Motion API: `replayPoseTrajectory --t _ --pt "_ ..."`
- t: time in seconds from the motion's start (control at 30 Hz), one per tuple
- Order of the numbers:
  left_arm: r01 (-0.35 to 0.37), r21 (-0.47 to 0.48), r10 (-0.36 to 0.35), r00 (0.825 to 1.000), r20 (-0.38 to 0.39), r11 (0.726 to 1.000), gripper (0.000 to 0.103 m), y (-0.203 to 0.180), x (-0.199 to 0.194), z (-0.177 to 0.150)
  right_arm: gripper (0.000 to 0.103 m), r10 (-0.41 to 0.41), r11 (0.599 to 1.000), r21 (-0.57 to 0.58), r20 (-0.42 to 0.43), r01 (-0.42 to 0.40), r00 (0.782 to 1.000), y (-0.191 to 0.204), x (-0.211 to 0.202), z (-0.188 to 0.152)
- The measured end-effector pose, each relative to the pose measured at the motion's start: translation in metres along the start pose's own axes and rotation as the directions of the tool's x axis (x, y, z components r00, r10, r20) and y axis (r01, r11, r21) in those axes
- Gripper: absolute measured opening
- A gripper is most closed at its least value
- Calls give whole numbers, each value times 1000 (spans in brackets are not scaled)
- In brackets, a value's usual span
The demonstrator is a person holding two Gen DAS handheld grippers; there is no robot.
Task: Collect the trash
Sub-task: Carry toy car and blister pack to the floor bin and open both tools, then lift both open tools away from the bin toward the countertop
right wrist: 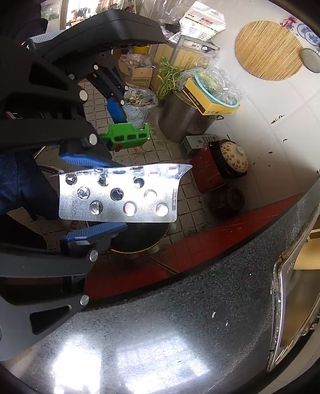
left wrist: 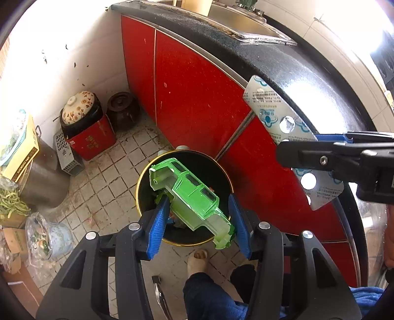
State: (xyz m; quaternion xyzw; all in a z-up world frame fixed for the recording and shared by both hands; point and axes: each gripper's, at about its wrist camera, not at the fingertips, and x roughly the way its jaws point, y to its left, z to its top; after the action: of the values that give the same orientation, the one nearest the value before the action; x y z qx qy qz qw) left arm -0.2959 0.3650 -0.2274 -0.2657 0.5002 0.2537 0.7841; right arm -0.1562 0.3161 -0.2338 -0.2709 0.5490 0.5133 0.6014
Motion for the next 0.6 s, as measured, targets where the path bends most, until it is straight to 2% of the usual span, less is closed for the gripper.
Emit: replayPoseTrajectory --t 0.1,0.13,0.23,0.37,0.6 --pt "8 -4 -8 1000 -1 1000 51 2 2 2 46 1 1000 -1 -4 -1 1000 -1 1 4" --pt "16 -7 -16 1000 -6 1000 57 3 4 3 52 2 1000 1 -12 -2 1000 -1 2 5" --pt "11 -3 -11 1000 -8 1000 70 3 5 6 59 9 1000 -3 -2 -9 1000 -3 1 8" --pt "-1 -4 1 1000 -10 1000 73 4 6 7 60 19 1000 8 7 -19 1000 -10 -6 6" --pt "-39 34 39 999 19 999 91 -15 -11 13 70 16 999 51 63 -19 998 -33 -42 -7"
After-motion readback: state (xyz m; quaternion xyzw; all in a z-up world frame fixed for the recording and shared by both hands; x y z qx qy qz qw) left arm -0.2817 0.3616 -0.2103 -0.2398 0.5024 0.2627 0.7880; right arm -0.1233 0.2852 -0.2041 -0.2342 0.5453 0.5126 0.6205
